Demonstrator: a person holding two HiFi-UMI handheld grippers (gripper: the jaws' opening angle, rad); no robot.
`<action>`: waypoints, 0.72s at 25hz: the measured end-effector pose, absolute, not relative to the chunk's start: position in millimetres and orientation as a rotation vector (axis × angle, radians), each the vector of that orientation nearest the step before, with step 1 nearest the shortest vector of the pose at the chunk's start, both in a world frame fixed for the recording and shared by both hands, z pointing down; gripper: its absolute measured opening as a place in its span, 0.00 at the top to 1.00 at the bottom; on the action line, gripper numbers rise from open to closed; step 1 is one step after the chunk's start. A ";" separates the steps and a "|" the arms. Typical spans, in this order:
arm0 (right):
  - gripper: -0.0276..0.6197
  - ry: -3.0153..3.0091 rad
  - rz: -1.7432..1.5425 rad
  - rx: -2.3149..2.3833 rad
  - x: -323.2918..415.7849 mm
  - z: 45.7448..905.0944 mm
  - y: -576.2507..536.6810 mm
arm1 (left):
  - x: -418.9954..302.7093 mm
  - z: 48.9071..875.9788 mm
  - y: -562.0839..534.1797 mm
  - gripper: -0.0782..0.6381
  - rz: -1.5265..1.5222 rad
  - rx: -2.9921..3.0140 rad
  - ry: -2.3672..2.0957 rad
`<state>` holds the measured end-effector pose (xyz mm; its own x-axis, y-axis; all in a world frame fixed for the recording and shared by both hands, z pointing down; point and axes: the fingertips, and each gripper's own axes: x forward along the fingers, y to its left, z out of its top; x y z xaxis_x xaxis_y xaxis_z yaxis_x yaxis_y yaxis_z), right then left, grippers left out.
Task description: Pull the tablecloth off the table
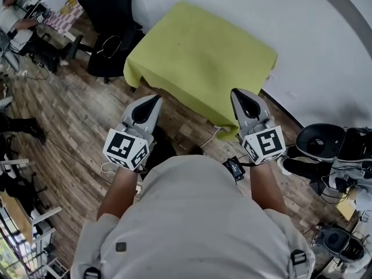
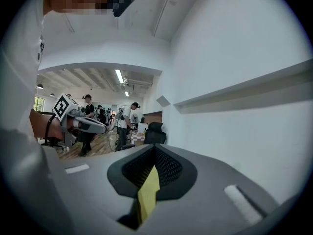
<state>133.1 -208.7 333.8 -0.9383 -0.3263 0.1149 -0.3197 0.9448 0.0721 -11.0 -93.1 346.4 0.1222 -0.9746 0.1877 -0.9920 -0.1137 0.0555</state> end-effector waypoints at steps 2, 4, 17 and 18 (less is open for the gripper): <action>0.94 -2.961 -0.082 0.524 127.7 333.0 -221.5 | -18.0 344.8 -111.3 0.89 0.159 2.255 -1.945; 0.94 -2.947 -0.085 0.558 118.1 332.8 -232.7 | -30.3 343.8 -127.3 0.89 0.159 2.288 -1.920; 0.94 -2.772 -0.060 0.929 5.5 335.6 -310.6 | -161.4 349.0 -242.6 0.89 0.173 2.525 -1.569; 0.94 -2.757 -0.054 0.956 -4.8 336.6 -314.7 | -174.1 349.0 -249.4 0.89 0.173 2.538 -1.544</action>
